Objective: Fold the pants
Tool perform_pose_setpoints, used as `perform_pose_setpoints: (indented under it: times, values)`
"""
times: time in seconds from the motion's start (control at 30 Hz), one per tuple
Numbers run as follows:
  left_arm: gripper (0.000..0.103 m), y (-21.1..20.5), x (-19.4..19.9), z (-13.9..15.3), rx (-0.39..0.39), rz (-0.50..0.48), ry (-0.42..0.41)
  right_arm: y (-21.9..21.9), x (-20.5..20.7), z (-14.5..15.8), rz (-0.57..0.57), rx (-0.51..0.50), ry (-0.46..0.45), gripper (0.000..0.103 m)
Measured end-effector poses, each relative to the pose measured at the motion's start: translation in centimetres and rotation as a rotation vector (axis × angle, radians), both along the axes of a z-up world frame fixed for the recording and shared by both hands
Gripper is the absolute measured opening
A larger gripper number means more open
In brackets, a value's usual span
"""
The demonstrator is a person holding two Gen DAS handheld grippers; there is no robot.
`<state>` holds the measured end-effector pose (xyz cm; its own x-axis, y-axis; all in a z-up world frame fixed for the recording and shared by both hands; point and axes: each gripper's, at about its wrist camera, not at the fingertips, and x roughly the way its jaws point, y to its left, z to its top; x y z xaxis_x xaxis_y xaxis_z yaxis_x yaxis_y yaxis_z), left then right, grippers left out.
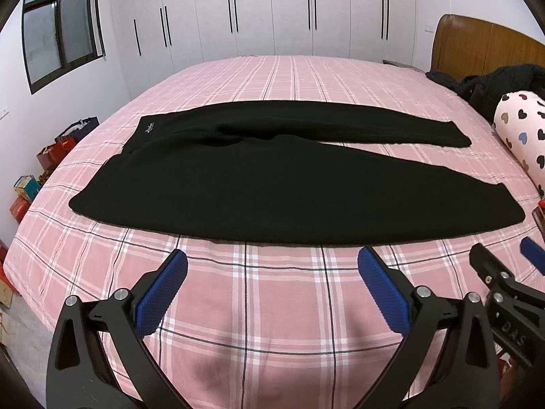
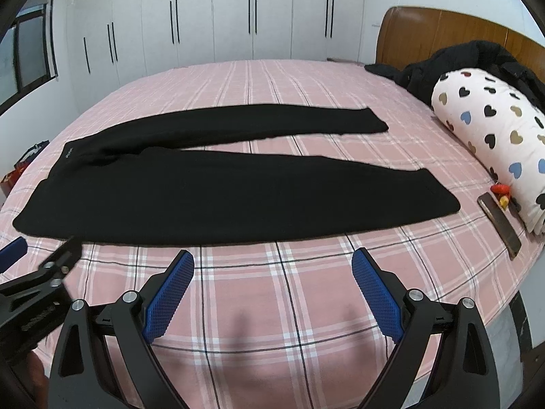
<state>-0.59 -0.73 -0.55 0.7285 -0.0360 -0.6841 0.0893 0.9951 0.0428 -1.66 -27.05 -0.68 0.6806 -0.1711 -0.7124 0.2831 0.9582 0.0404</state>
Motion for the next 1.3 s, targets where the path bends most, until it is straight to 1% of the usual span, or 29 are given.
perform_pose_setpoints:
  times: [0.07, 0.1, 0.13, 0.17, 0.23, 0.3, 0.37, 0.4, 0.43, 0.47, 0.5, 0.57, 0.63, 0.7, 0.73, 0.8, 0.83, 0.93, 0.97, 1.03, 1.13, 1.17, 1.2, 1.23, 1.27, 1.3]
  values:
    - [0.098, 0.5, 0.3, 0.0, -0.029, -0.014, 0.016, -1.3, 0.6, -0.3, 0.002, 0.057, 0.022, 0.092]
    - [0.098, 0.7, 0.5, 0.0, -0.038, -0.017, 0.023, -2.5, 0.9, -0.3, 0.007, 0.103, 0.016, 0.092]
    - [0.098, 1.1, 0.9, 0.0, -0.04, -0.016, 0.036, -3.5, 1.3, -0.3, 0.016, 0.123, 0.007, 0.092]
    - [0.098, 1.4, 1.4, 0.0, -0.03, -0.018, 0.047, -4.5, 2.1, -0.2, 0.021, 0.12, 0.004, 0.092]
    - [0.098, 2.1, 3.0, 0.3, 0.0, -0.01, 0.047, -7.5, 4.6, 0.2, 0.019, 0.073, 0.012, 0.092]
    - [0.098, 3.1, 5.5, 1.1, -0.006, -0.012, 0.046, -11.0, 8.4, 0.6, 0.052, 0.032, 0.029, 0.092]
    - [0.098, 4.9, 9.7, 2.2, -0.055, -0.014, 0.061, -14.5, 12.2, 0.9, 0.06, -0.005, 0.036, 0.092]
    - [0.098, 5.6, 11.4, 2.4, -0.071, -0.014, 0.071, -16.9, 15.1, 0.9, 0.066, -0.015, 0.042, 0.092]
    - [0.098, 6.6, 14.1, 2.5, -0.082, -0.004, 0.089, -18.7, 17.3, 0.7, 0.069, -0.016, 0.054, 0.092]
    - [0.098, 7.6, 16.8, 2.5, -0.086, 0.018, 0.11, -21.2, 20.4, 0.4, 0.056, -0.024, 0.074, 0.092]
    - [0.098, 9.0, 20.2, 2.3, -0.091, 0.054, 0.136, -23.1, 22.5, 0.1, 0.045, -0.013, 0.087, 0.092]
    - [0.098, 11.0, 24.7, 2.1, -0.086, 0.11, 0.145, -26.7, 26.3, -0.7, 0.011, 0.025, 0.099, 0.091]
    - [0.098, 13.5, 29.5, 1.8, -0.07, 0.175, 0.155, -30.1, 30.1, -1.8, -0.031, 0.093, 0.102, 0.091]
    - [0.098, 16.0, 33.6, 1.4, -0.102, 0.224, 0.171, -32.4, 33.0, -2.7, -0.085, 0.114, 0.098, 0.091]
    - [0.098, 17.5, 35.9, 1.1, -0.113, 0.273, 0.179, -33.0, 34.1, -3.1, -0.098, 0.125, 0.098, 0.091]
    - [0.098, 20.8, 39.7, 0.3, -0.181, 0.357, 0.207, -34.1, 36.1, -4.1, -0.127, 0.134, 0.113, 0.092]
    - [0.098, 22.1, 41.1, -0.1, -0.2, 0.407, 0.211, -34.6, 37.0, -4.5, -0.136, 0.134, 0.126, 0.092]
    - [0.098, 24.4, 44.2, -1.3, -0.215, 0.503, 0.225, -34.9, 38.7, -5.9, -0.16, 0.113, 0.161, 0.092]
    - [0.098, 25.0, 45.1, -1.8, -0.232, 0.521, 0.232, -34.8, 39.0, -6.2, -0.162, 0.11, 0.165, 0.092]
    - [0.098, 25.5, 46.1, -2.9, -0.234, 0.544, 0.244, -35.1, 39.8, -6.8, -0.163, 0.127, 0.174, 0.092]
    - [0.098, 25.4, 47.9, -4.9, -0.19, 0.552, 0.305, -34.9, 40.1, -7.5, -0.179, 0.121, 0.184, 0.09]
    - [0.097, 25.2, 48.3, -5.7, -0.171, 0.556, 0.328, -34.9, 40.1, -7.7, -0.179, 0.118, 0.183, 0.081]
    - [0.092, 25.3, 48.7, -6.3, -0.157, 0.561, 0.346, -34.6, 40.0, -7.8, -0.184, 0.103, 0.178, 0.078]
    - [0.088, 25.1, 48.9, -6.7, -0.116, 0.57, 0.355, -34.6, 39.7, -7.7, -0.186, 0.102, 0.164, 0.069]
    - [0.075, 24.9, 49.0, -6.7, -0.072, 0.575, 0.342, -34.7, 39.4, -7.6, -0.187, 0.115, 0.147, 0.045]
    - [0.056, 24.7, 48.9, -6.6, -0.047, 0.57, 0.329, -35.0, 39.0, -7.5, -0.185, 0.148, 0.129, 0.029]
